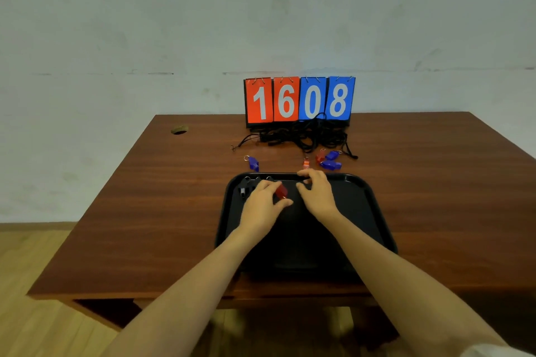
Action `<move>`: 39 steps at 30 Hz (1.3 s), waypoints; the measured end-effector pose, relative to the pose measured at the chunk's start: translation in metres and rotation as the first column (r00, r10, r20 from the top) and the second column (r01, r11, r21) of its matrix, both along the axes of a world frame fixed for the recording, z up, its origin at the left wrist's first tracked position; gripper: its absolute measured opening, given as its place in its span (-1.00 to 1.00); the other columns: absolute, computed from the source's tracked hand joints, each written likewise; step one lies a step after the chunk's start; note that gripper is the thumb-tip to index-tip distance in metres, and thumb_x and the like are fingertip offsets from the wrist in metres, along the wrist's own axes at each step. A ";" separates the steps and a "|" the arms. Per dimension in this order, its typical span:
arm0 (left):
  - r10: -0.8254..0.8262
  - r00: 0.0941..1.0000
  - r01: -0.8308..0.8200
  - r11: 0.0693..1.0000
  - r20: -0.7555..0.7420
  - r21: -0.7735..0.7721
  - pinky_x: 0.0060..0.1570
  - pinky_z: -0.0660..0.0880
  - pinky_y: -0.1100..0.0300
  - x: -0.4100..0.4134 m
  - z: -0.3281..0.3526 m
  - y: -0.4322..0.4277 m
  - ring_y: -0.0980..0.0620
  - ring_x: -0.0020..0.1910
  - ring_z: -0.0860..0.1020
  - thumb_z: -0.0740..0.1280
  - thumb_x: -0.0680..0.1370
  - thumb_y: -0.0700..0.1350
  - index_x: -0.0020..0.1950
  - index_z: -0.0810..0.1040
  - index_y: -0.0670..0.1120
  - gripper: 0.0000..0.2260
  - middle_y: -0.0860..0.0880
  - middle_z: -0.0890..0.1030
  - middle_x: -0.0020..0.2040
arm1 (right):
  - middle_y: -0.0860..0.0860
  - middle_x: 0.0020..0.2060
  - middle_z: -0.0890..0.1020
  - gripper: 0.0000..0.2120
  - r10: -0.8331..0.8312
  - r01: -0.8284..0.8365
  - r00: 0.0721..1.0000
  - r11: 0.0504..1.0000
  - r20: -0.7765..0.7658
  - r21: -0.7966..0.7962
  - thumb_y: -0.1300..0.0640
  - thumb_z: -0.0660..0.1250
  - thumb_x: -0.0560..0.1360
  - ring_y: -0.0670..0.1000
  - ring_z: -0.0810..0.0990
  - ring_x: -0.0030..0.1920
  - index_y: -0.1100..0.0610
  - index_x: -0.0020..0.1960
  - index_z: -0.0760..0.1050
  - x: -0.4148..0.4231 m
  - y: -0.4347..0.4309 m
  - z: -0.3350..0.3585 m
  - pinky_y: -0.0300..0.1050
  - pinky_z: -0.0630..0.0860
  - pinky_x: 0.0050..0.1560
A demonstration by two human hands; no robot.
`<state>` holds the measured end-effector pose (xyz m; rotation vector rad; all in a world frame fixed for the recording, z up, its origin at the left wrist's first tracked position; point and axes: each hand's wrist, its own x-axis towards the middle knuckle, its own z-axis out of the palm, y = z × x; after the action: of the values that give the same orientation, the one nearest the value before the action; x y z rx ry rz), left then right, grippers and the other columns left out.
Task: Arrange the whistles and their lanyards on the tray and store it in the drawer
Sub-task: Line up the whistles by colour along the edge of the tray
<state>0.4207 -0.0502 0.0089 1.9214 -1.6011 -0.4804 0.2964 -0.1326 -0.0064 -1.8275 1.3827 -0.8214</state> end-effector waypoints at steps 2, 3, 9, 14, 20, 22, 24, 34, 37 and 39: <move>-0.059 0.993 0.056 0.998 0.104 0.031 0.27 0.32 0.14 -0.018 -0.007 -0.010 0.01 0.31 0.40 0.32 0.52 0.08 0.43 0.36 -0.07 -0.48 0.02 0.43 0.33 | 0.02 0.14 0.51 -0.78 -0.016 0.015 0.999 1.000 -0.046 -0.005 0.23 0.27 0.54 -0.07 0.49 0.10 0.11 0.18 0.50 -0.017 -0.005 0.002 -0.26 0.38 0.09; -0.083 0.980 0.076 0.996 0.182 0.045 0.31 0.27 0.13 -0.025 -0.011 -0.014 0.00 0.31 0.39 0.31 0.52 0.09 0.42 0.36 -0.07 -0.49 0.01 0.44 0.33 | 0.02 0.12 0.52 -0.80 -0.013 0.013 0.997 1.000 -0.071 -0.007 0.23 0.27 0.54 -0.08 0.50 0.08 0.12 0.15 0.52 -0.024 -0.006 0.003 -0.27 0.38 0.06; -0.067 0.902 0.063 0.998 0.426 0.024 0.38 0.09 0.06 -0.034 -0.030 -0.017 0.03 0.37 0.31 0.31 0.47 0.18 0.41 0.35 -0.02 -0.44 0.04 0.46 0.32 | -0.01 0.13 0.53 -0.77 0.152 -0.146 0.973 0.988 -0.174 0.044 0.21 0.27 0.54 -0.07 0.53 0.14 0.07 0.18 0.52 -0.038 -0.003 -0.002 -0.24 0.44 0.14; -0.061 0.925 0.089 0.994 0.374 -0.060 0.33 0.04 0.09 -0.010 -0.019 -0.014 0.03 0.40 0.24 0.33 0.49 0.08 0.40 0.35 0.01 -0.50 0.06 0.38 0.35 | -0.02 0.22 0.48 -0.65 0.286 -0.274 0.939 0.958 -0.193 0.086 0.10 0.32 0.51 -0.04 0.47 0.22 0.01 0.29 0.45 -0.033 0.001 -0.003 -0.17 0.41 0.25; -0.087 0.732 0.131 0.991 0.676 -0.014 0.47 -0.01 -0.07 0.025 -0.022 -0.016 -0.12 0.49 0.20 0.12 0.62 -0.12 0.43 0.37 -0.10 -0.63 -0.11 0.35 0.44 | -0.02 0.29 0.41 -0.54 0.414 -0.380 0.831 0.910 -0.372 0.164 0.04 0.39 0.47 -0.01 0.37 0.32 -0.07 0.34 0.40 -0.022 -0.001 -0.003 -0.08 0.35 0.35; -0.150 0.704 0.154 0.986 0.694 0.058 0.49 -0.15 -0.07 0.028 -0.024 -0.017 -0.10 0.54 0.06 0.06 0.64 -0.10 0.50 0.22 -0.07 -0.59 -0.09 0.22 0.51 | 0.01 0.28 0.41 -0.56 0.366 -0.338 0.849 0.930 -0.380 0.141 0.11 0.36 0.50 0.03 0.37 0.33 -0.05 0.35 0.39 -0.017 -0.003 -0.003 -0.04 0.36 0.36; -0.163 0.680 0.161 0.984 0.714 0.071 0.49 -0.20 -0.07 0.028 -0.023 -0.017 -0.08 0.54 0.02 0.02 0.65 -0.09 0.52 0.17 -0.06 -0.58 -0.08 0.19 0.53 | 0.04 0.29 0.41 -0.49 0.308 -0.293 0.865 0.951 -0.397 0.100 0.20 0.30 0.53 0.06 0.37 0.33 -0.05 0.43 0.29 -0.009 -0.003 -0.003 -0.02 0.36 0.36; -0.125 0.747 0.111 0.992 0.653 0.063 0.48 -0.23 -0.08 0.028 -0.020 -0.018 -0.04 0.54 0.05 0.09 0.64 -0.09 0.51 0.17 -0.12 -0.56 -0.06 0.22 0.51 | -0.07 0.40 0.34 -0.68 0.221 -0.329 0.814 0.938 -0.537 -0.113 0.36 0.22 0.49 0.04 0.08 0.52 0.01 0.09 0.56 0.000 -0.013 0.000 0.24 -0.12 0.48; -0.109 0.757 0.092 0.994 0.645 0.060 0.48 -0.22 -0.07 0.028 -0.020 -0.021 -0.04 0.54 0.06 0.09 0.64 -0.09 0.50 0.19 -0.12 -0.57 -0.06 0.24 0.51 | 0.02 0.26 0.41 -0.76 0.066 -0.156 0.915 0.967 -0.397 -0.200 0.16 0.23 0.56 0.04 0.32 0.36 0.10 0.20 0.51 -0.002 -0.009 -0.004 0.00 0.31 0.36; -0.113 0.757 0.083 0.994 0.644 0.077 0.48 -0.22 -0.08 0.029 -0.021 -0.023 -0.03 0.54 0.07 0.09 0.64 -0.10 0.49 0.23 -0.10 -0.59 -0.05 0.26 0.49 | 0.05 0.28 0.37 -0.67 0.067 -0.107 0.914 0.991 -0.399 -0.078 0.06 0.26 0.56 0.05 0.34 0.33 0.12 0.29 0.44 0.000 -0.007 -0.005 -0.03 0.38 0.30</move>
<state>0.4500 -0.0727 -0.0121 2.1823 -2.1357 0.1562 0.2965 -0.1393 -0.0117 -2.2045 1.5118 -0.4943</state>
